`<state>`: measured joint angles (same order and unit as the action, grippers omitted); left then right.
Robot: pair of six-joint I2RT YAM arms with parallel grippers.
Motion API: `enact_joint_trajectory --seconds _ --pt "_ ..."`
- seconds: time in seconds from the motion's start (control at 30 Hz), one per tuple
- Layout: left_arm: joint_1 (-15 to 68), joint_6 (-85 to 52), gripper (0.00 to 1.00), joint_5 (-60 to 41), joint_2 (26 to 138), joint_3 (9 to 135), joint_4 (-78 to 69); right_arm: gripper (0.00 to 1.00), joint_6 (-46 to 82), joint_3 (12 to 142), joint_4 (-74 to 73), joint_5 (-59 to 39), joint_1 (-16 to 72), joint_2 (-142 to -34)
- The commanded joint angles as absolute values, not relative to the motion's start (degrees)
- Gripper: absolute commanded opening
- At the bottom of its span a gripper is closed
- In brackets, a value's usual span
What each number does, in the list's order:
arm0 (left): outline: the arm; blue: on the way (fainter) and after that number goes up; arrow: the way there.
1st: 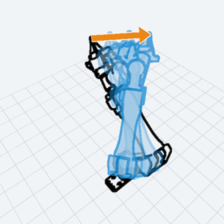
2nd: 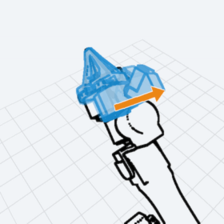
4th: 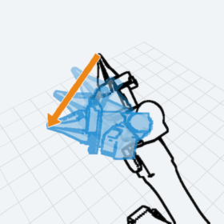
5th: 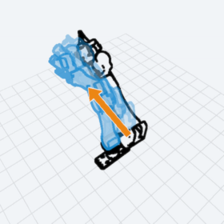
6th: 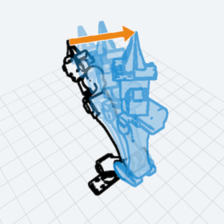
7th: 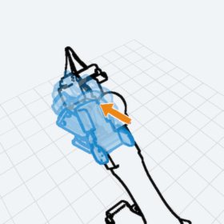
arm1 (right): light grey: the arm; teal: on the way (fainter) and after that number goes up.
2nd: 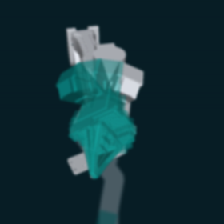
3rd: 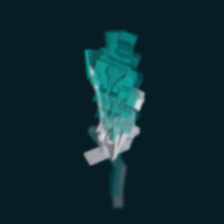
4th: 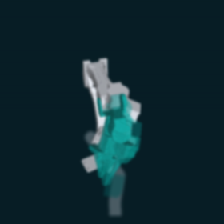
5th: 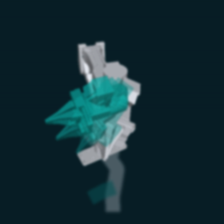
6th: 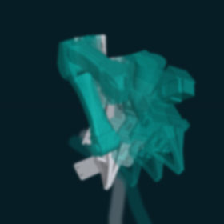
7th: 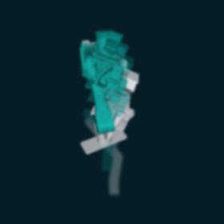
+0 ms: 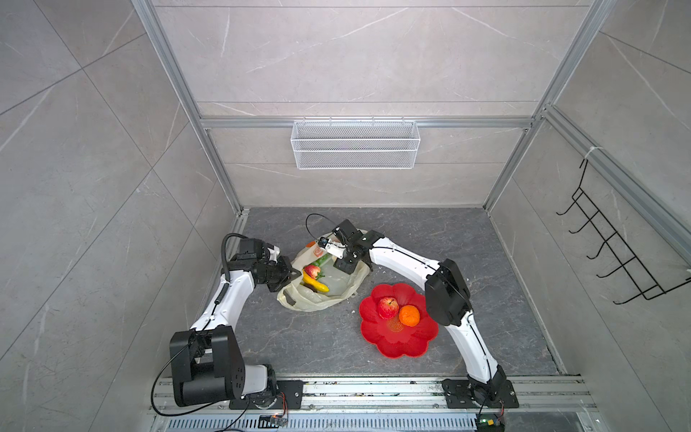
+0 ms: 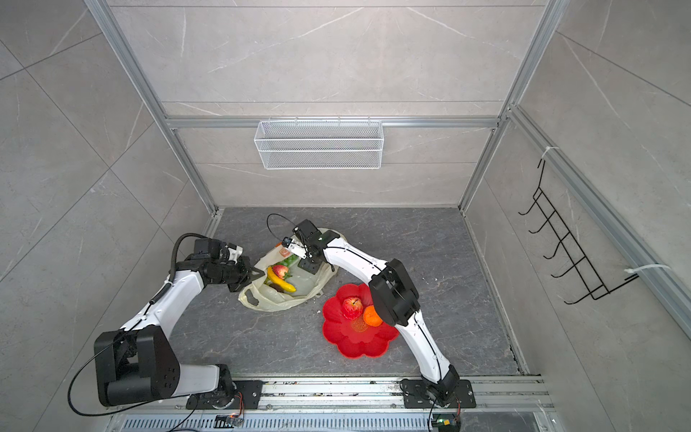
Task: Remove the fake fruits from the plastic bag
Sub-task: 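Close the right gripper on the cream bun inside the bag, then lift the cream bun out of the bag and carry it over the plate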
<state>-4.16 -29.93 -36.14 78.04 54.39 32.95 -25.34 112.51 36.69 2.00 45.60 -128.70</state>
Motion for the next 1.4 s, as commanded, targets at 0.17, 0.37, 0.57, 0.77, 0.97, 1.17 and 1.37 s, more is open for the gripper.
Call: enact_joint_trajectory --seconds 0.17,0.37,0.57,0.77,0.97,1.17,1.37 --pt "-4.4 -28.65 0.0 -37.71 76.9 54.11 32.49 0.58 -16.05 93.58 18.31 -0.62 49.5 -113.24" --pt "-4.47 -28.52 0.0 -37.53 76.9 53.95 32.51 0.58 -7.57 82.54 10.92 3.05 52.01 -103.33" --pt "-4.4 -28.56 0.0 -37.44 77.08 53.94 32.53 0.57 -0.64 72.54 8.26 7.7 54.31 -92.54" --pt "-4.4 -28.52 0.0 -37.2 77.25 53.93 32.66 0.56 3.67 62.65 10.9 12.95 55.96 -81.31" --pt "-4.41 -28.34 0.0 -37.0 77.52 53.92 32.77 0.55 8.45 52.41 13.34 18.59 58.67 -69.04" --pt "-4.4 -28.39 0.0 -36.98 77.95 53.91 32.79 0.54 13.44 42.45 13.25 25.02 63.28 -59.82" --pt "-4.41 -28.3 0.0 -36.91 78.49 53.91 32.9 0.55 18.64 33.79 9.89 30.66 68.13 -53.48"
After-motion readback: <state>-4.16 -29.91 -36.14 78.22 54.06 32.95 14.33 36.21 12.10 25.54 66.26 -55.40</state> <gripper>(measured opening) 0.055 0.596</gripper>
